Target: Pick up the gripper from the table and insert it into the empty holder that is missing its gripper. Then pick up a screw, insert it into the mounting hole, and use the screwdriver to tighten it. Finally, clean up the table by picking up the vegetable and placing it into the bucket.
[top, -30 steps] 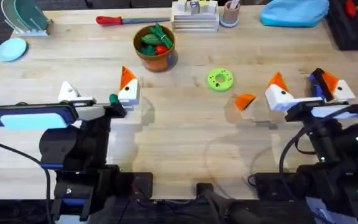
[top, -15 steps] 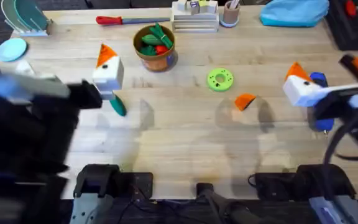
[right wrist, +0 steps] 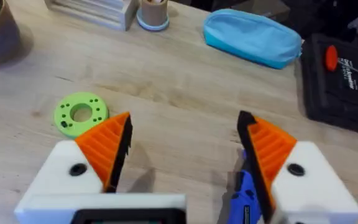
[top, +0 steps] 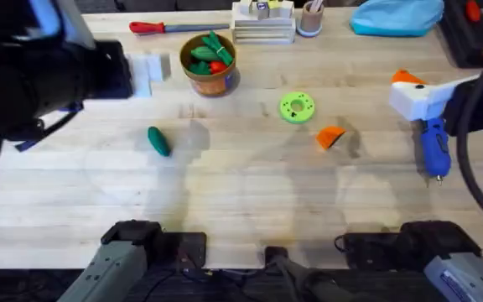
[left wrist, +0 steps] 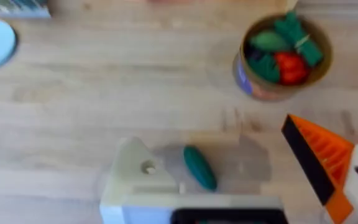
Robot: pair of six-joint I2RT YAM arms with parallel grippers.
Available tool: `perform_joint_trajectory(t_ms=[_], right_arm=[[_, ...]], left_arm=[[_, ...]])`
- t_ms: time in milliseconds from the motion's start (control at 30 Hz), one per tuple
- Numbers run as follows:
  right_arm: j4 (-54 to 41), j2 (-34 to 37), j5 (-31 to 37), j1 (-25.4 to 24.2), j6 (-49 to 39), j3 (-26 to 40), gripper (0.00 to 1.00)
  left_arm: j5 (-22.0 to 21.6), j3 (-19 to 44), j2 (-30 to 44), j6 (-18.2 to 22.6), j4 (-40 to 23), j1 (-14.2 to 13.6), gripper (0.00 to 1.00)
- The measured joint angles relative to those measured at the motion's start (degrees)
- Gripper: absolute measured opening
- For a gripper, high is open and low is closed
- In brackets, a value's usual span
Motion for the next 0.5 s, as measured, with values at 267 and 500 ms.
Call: perform_joint_trajectory(t_ms=[267, 500], right_arm=[[0.0, 0.1, 0.0, 0.0, -0.4, 0.0, 0.992], [0.0, 0.1, 0.0, 0.0, -0.4, 0.0, 0.992]], left_arm=[[0.0, -0.7, 9.9, -11.7, -9.2, 0.7, 0.992], [0.4, -4.8, 18.1, -25.3, -8.2, 1.7, 0.938]])
